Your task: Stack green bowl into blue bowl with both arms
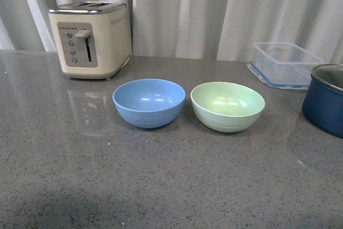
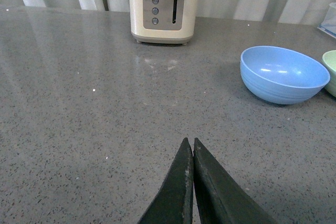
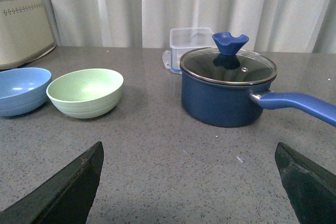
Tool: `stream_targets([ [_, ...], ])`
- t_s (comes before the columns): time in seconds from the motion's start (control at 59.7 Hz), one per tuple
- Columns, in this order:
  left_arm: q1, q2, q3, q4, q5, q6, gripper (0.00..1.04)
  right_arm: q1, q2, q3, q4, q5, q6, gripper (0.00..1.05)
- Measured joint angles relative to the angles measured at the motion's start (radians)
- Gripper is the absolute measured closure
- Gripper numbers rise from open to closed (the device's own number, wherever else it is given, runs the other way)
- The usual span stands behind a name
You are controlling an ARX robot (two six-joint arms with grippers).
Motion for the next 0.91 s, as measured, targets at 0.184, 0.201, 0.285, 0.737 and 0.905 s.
stream_targets([
  [0.184, 0.0, -0.058, -0.031, -0.01, 0.003, 0.001, 1.01, 0.0, 0.0, 0.0, 0.0, 0.001, 0.0, 0.1],
  [0.201, 0.0, -0.064, -0.031, -0.01, 0.003, 0.001, 1.01, 0.0, 0.0, 0.0, 0.0, 0.0, 0.0, 0.1],
  [0.285, 0.0, -0.111, -0.031, -0.05, 0.002, 0.001, 1.01, 0.0, 0.0, 0.0, 0.0, 0.0, 0.0, 0.1],
  [0.737, 0.0, -0.301, -0.031, -0.239, 0.003, 0.002, 1.01, 0.0, 0.0, 0.0, 0.0, 0.0, 0.0, 0.1],
  [0.905, 0.0, -0.345, -0.031, -0.282, 0.003, 0.002, 1.01, 0.0, 0.0, 0.0, 0.0, 0.0, 0.0, 0.1],
])
